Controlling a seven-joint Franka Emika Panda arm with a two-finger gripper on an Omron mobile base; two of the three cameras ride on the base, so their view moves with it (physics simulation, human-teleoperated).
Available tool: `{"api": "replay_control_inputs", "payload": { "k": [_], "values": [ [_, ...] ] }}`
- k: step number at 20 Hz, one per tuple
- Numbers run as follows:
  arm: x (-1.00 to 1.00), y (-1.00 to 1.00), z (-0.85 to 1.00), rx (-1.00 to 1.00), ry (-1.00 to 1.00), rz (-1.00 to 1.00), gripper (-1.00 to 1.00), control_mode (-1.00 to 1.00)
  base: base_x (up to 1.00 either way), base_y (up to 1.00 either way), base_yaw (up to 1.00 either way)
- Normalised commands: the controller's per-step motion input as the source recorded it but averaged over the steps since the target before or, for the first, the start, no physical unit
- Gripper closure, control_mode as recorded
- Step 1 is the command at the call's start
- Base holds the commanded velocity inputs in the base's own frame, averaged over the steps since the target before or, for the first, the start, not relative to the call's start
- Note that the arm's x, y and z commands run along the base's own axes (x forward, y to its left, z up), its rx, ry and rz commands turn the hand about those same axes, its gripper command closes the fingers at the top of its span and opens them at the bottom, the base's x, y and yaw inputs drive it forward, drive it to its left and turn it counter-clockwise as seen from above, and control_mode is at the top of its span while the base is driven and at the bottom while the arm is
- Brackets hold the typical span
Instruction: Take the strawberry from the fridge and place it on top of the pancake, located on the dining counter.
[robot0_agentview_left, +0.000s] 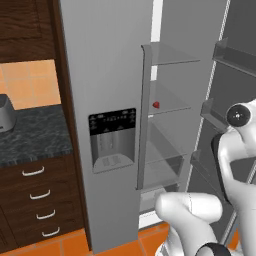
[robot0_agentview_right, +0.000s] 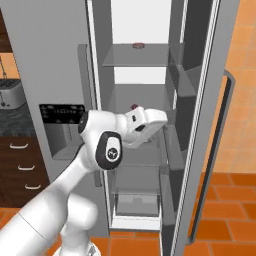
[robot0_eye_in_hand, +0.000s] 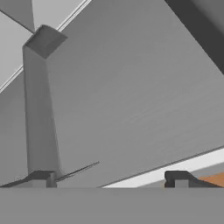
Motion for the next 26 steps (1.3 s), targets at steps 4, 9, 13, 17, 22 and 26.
{"api": "replay_control_inputs", "payload": {
  "k": [4,9,13,17,22,26],
  "values": [
    [0.07,1.0,-0.05,0.28,-0.03,0.08,-1.0,-1.0,0.0,0.0,0.0],
    [0.01,0.93,-0.43,0.36,0.0,0.15,-1.0,-1.0,0.0,0.0,0.0],
    [0.0,0.84,-0.49,0.31,0.0,0.17,-1.0,-1.0,0.0,0.0,0.0],
    [0.0,0.89,-0.21,0.17,-0.01,0.07,-1.0,-1.0,0.0,0.0,0.0],
    [-0.03,0.79,-0.01,0.12,0.01,0.03,-1.0,-1.0,0.0,0.0,0.0],
    [-0.61,0.08,-0.04,0.06,0.01,0.0,-1.0,-1.0,0.0,0.0,0.0]
  ]
}}
